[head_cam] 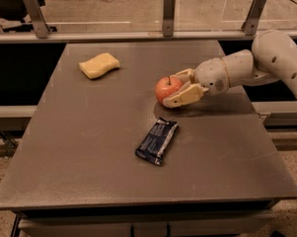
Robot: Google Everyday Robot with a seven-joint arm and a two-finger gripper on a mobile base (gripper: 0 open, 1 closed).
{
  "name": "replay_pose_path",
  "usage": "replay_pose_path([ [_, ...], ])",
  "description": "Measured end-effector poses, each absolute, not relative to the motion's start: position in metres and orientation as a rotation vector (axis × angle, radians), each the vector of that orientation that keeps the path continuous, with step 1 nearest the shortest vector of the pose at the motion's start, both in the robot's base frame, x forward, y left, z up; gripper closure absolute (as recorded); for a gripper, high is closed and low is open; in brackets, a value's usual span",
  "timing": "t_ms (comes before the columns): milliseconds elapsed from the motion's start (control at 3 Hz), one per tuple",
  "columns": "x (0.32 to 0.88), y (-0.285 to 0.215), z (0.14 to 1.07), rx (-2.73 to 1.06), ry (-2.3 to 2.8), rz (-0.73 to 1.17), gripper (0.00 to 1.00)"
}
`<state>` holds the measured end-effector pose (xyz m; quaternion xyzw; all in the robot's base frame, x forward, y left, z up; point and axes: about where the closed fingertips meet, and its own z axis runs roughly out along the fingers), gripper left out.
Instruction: Move apple near rxbar blueberry
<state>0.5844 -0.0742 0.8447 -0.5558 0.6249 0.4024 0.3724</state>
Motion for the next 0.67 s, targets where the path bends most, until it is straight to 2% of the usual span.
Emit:
replay_pose_path([
  [667, 0.5843, -0.0716, 0.8443, -1.428, 1.599, 1.035, 0.36],
])
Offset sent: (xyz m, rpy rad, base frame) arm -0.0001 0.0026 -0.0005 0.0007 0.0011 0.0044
